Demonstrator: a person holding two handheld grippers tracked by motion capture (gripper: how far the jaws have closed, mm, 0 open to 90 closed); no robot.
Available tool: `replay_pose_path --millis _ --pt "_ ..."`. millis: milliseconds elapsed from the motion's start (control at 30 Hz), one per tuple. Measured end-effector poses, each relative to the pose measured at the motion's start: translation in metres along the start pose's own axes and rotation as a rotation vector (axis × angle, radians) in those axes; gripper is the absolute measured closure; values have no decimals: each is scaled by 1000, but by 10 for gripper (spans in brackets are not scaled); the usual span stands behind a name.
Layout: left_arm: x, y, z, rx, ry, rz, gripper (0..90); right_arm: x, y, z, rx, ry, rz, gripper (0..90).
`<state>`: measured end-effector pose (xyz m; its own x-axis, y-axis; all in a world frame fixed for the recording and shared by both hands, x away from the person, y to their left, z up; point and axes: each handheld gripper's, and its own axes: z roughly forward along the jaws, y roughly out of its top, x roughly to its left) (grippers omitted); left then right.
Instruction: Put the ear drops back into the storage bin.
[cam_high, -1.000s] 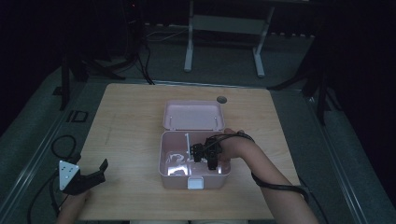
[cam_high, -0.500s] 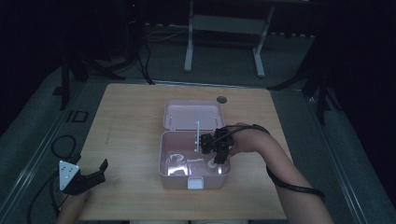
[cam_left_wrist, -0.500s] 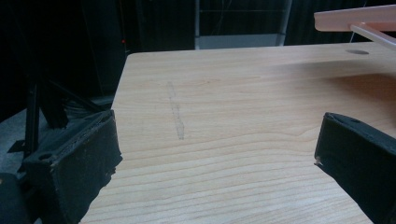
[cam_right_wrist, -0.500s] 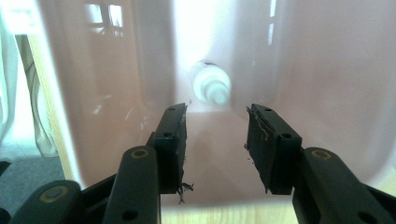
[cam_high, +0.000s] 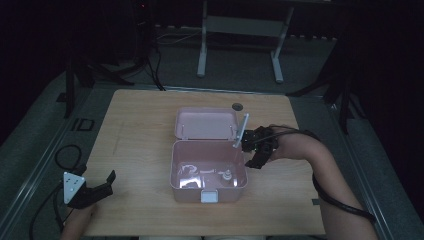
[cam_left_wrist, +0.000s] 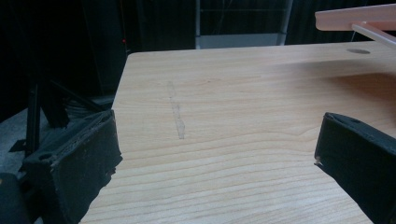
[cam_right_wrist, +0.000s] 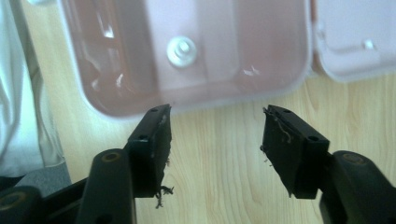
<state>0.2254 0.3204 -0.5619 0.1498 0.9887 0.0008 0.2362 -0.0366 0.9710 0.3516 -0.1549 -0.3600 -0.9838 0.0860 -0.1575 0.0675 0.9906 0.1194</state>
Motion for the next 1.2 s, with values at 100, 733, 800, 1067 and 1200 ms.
replay_pose_path --millis 100,733,800,1067,1200 --pt "0 0 0 0 1 1 4 -4 -14 2 -4 -1 57 329" --pt "0 0 0 1 0 1 4 -14 -89 69 -155 -24 286 140" --pt "0 0 0 0 1 1 3 -12 -97 84 -195 -29 324 140" --pt "0 0 0 -1 0 0 4 -5 -119 120 -260 -36 412 141" --pt "0 0 0 -1 1 -1 4 0 -131 130 -325 -42 483 140"
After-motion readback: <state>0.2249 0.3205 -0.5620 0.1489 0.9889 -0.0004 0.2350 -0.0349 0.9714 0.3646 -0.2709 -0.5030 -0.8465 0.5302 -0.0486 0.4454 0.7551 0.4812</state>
